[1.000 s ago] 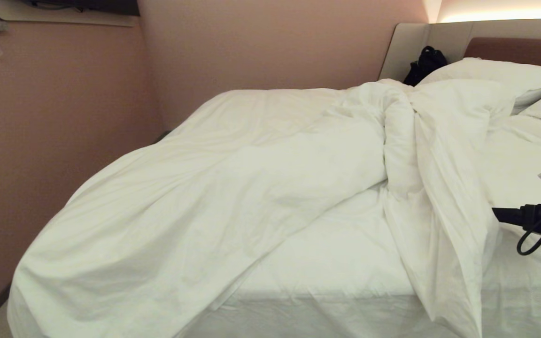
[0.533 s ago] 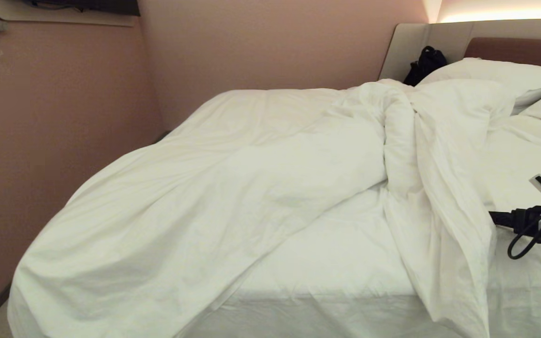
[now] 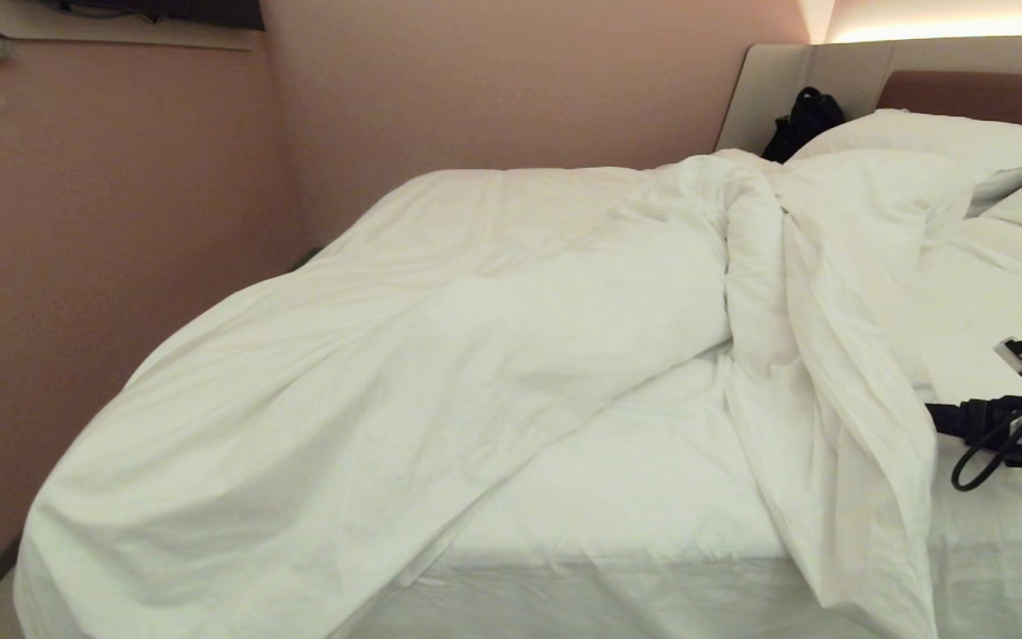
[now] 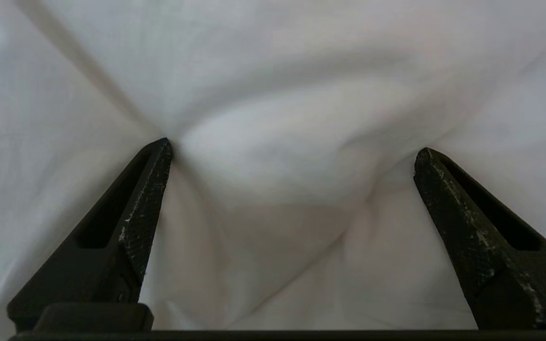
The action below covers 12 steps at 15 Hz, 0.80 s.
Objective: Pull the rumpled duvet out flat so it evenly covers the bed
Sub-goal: Flatten the corners of the folded blanket
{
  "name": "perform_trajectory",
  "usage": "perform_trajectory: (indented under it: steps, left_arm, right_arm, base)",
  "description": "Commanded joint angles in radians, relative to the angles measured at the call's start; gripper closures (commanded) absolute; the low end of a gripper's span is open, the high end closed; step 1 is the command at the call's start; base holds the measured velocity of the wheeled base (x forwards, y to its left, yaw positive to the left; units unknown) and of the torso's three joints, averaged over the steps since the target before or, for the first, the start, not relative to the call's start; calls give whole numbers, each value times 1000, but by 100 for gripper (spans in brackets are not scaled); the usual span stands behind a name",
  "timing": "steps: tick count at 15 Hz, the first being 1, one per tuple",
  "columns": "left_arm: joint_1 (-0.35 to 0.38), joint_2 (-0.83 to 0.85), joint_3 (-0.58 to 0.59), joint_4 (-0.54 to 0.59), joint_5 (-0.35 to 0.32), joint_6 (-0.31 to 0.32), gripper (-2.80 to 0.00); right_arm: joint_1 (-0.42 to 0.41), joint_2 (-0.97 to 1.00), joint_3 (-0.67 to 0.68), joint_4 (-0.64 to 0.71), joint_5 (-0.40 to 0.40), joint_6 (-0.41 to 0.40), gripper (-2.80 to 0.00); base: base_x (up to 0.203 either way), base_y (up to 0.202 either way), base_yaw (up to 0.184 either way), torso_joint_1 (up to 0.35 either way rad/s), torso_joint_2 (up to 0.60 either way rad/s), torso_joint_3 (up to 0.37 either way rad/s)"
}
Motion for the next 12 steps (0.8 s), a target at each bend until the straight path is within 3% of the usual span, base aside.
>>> perform_trajectory:
  steps: [1, 10, 11, 12]
  left_arm:
    - [0, 0, 0, -1, 1, 0, 0]
    - [0, 0, 0, -1, 1, 0, 0]
    - [2, 0, 0, -1, 1, 0, 0]
    - [0, 0, 0, -1, 1, 0, 0]
  right_arm:
    - [0, 2, 3, -12, 12, 7, -280]
    - [0, 7, 6, -35, 61, 9, -280]
    - [0, 6, 7, -35, 61, 7, 0]
    - [0, 2, 7, -35, 61, 7, 0]
  base:
    - [0, 0, 0, 0, 0, 0]
    - [0, 0, 0, 0, 0, 0]
    - [0, 0, 0, 0, 0, 0]
    - [0, 0, 0, 0, 0, 0]
